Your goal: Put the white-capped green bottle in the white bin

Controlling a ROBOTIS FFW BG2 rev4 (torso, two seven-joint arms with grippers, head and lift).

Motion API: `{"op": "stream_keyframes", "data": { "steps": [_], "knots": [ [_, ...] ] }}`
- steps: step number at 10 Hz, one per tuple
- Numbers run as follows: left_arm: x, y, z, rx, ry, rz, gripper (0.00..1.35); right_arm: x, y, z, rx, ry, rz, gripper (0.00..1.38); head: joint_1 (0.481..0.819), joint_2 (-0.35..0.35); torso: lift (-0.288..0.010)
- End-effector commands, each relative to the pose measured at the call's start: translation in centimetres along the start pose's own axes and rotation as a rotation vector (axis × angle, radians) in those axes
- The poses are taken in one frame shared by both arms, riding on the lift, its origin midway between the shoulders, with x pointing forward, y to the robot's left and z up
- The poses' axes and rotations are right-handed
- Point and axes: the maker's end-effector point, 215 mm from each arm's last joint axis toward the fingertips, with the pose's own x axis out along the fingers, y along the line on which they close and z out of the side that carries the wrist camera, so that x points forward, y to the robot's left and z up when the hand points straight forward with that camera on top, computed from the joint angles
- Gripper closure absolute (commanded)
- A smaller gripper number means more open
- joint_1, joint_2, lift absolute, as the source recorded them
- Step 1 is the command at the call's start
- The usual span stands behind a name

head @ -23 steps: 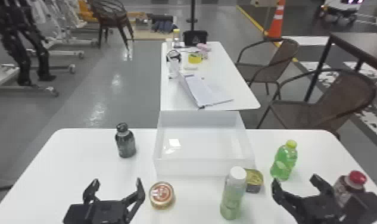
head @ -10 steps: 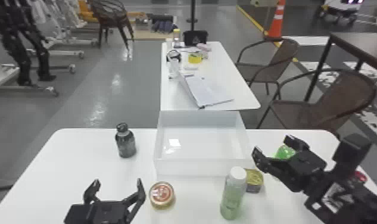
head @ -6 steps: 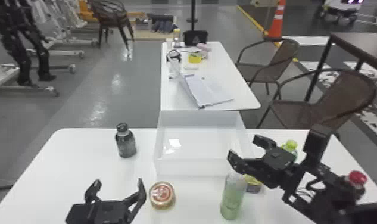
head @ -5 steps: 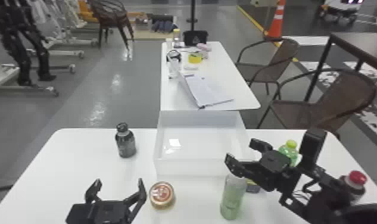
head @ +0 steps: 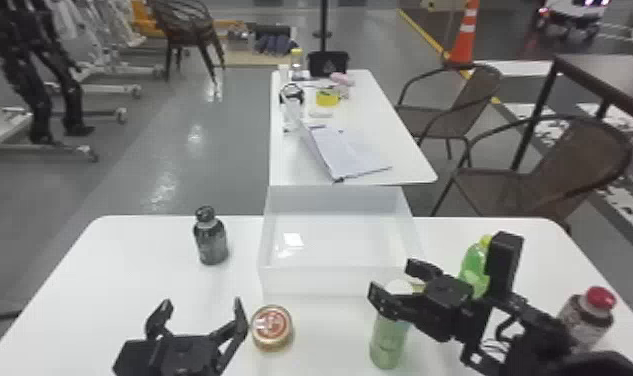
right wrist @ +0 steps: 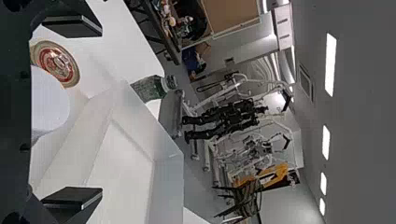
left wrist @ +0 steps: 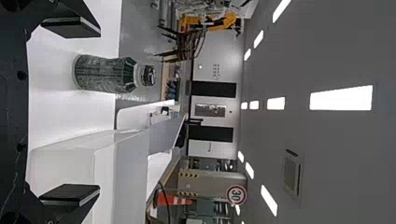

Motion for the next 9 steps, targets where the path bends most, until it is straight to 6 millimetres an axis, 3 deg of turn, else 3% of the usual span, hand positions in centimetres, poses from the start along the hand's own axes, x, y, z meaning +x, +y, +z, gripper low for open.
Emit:
{"op": "stream_keyframes", "data": {
  "steps": [1,4,9],
  "knots": [
    [0.1,-0.2,-0.2,-0.006,0.002,-0.002,0.13,-0.3,0.0,-0.9,0.004,0.023,0.002,0.10,0.549,0.000,-0.100],
    [0.3,-0.4,-0.2,-0.016,-0.001,-0.007,0.13,-1.0,-0.1,-2.9,0.003,0.077,-0.006,0.10,0.549,0.000,-0.100],
    [0.4,-0.7,-0.2,-0.021,-0.006,-0.013,0.13,-1.3,-0.4,-8.1,0.030,0.194,0.013,0.10,0.549,0.000,-0.100]
  ]
}}
